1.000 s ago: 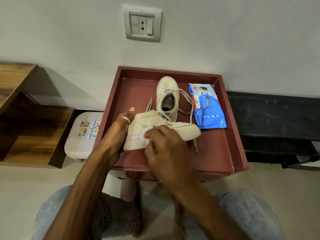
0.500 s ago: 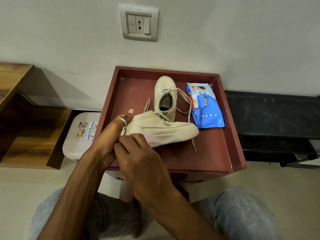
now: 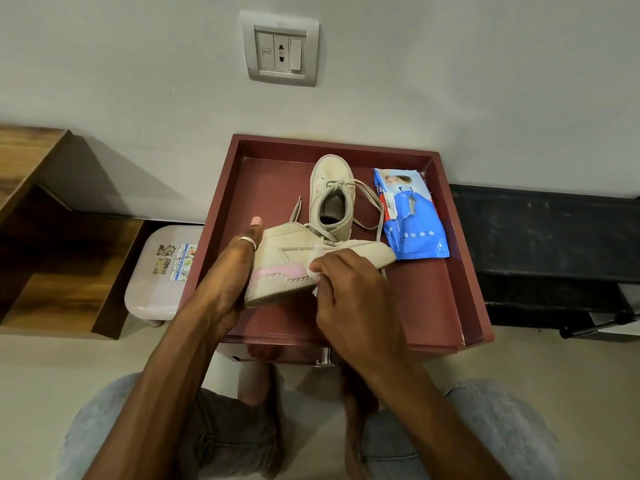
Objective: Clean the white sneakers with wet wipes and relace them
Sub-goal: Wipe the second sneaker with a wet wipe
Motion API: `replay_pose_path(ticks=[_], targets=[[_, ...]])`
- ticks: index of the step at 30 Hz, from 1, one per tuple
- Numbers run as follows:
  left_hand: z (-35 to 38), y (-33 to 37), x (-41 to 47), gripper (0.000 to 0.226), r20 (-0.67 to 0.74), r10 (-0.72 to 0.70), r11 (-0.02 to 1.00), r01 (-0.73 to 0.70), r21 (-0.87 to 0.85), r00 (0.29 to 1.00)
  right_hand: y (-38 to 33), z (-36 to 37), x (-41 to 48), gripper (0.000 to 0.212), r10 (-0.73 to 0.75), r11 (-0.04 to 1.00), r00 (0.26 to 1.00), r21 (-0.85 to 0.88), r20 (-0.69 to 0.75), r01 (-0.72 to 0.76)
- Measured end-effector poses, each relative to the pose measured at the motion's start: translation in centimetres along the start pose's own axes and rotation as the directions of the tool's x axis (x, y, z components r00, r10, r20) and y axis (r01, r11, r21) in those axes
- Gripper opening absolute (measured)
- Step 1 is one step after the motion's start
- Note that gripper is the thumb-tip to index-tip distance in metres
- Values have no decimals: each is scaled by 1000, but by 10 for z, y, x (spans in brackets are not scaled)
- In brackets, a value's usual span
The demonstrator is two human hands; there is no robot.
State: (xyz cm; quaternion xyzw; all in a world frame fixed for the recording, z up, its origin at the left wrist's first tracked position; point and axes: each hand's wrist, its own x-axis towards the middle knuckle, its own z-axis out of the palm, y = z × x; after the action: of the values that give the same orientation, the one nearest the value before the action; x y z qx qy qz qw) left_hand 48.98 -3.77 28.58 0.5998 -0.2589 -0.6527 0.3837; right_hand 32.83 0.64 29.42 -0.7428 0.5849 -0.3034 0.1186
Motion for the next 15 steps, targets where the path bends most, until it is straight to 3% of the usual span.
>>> replay_pose_path(ticks=[6, 15], targets=[[3, -5, 4, 60, -105, 29, 998, -23, 64, 994, -23, 6, -6, 23, -149, 983, 988, 111, 42, 144], [3, -7, 5, 55, -96, 87, 991, -76, 111, 992, 59, -27, 13, 16, 170, 961, 985, -216, -40, -175]])
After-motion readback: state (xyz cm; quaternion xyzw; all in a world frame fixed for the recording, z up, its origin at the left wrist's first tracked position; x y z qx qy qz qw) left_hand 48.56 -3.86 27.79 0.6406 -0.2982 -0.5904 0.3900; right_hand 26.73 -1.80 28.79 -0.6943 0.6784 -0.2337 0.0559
